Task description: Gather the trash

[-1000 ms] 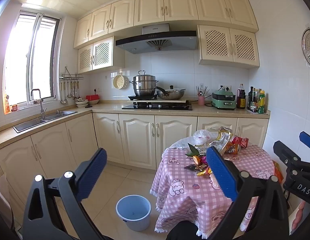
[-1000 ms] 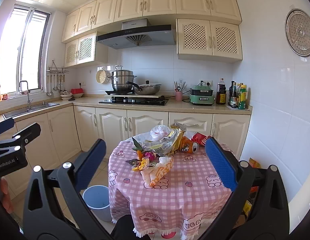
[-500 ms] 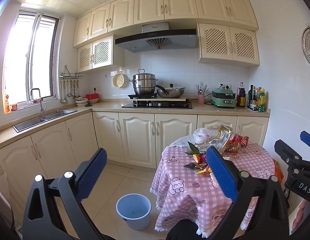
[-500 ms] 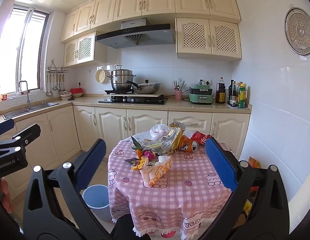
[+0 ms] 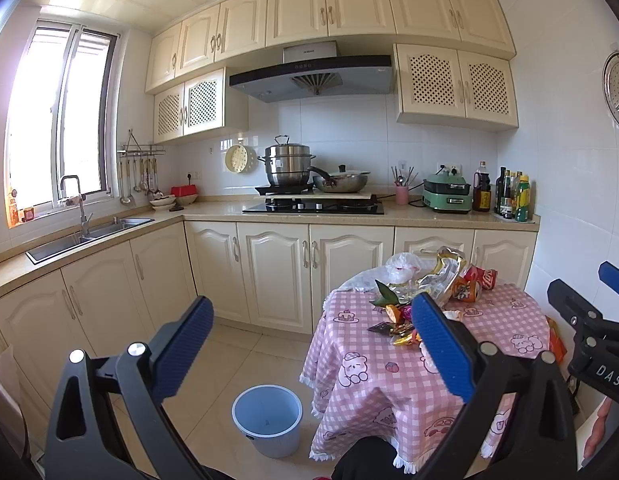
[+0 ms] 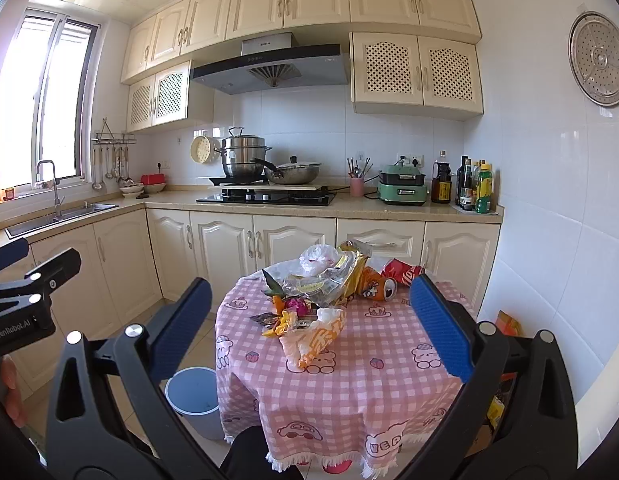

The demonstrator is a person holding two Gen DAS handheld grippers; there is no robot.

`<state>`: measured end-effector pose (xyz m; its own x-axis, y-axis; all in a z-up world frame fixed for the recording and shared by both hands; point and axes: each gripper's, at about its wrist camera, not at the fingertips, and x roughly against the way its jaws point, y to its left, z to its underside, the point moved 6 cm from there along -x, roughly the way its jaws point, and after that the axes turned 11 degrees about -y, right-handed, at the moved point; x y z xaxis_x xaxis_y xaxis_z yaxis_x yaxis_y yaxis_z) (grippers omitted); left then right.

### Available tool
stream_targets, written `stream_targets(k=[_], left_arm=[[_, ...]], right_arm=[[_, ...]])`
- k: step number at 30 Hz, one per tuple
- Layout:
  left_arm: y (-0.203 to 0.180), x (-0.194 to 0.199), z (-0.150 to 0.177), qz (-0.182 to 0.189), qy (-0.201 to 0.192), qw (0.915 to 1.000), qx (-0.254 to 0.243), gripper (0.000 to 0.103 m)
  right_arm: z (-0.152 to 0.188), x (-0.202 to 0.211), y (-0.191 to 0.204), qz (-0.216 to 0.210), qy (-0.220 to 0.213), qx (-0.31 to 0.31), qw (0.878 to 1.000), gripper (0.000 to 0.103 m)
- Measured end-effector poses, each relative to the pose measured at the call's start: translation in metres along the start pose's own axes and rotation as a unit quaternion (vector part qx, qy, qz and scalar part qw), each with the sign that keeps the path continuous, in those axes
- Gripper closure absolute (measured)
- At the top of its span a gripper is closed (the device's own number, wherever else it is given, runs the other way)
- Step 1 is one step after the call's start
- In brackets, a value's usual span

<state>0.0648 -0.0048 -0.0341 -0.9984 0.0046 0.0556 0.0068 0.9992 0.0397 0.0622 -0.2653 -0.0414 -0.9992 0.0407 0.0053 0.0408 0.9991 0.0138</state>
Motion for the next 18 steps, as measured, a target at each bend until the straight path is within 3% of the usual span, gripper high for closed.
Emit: stream_targets(k=[18], left_arm=[[0.005,-0.022,0.011,-0.014,0.026,0.9995,-0.013,0.006]], right_arm=[[0.02,-0.021,0.011,-0.003,0.028,-0.006,1.0,0.006]])
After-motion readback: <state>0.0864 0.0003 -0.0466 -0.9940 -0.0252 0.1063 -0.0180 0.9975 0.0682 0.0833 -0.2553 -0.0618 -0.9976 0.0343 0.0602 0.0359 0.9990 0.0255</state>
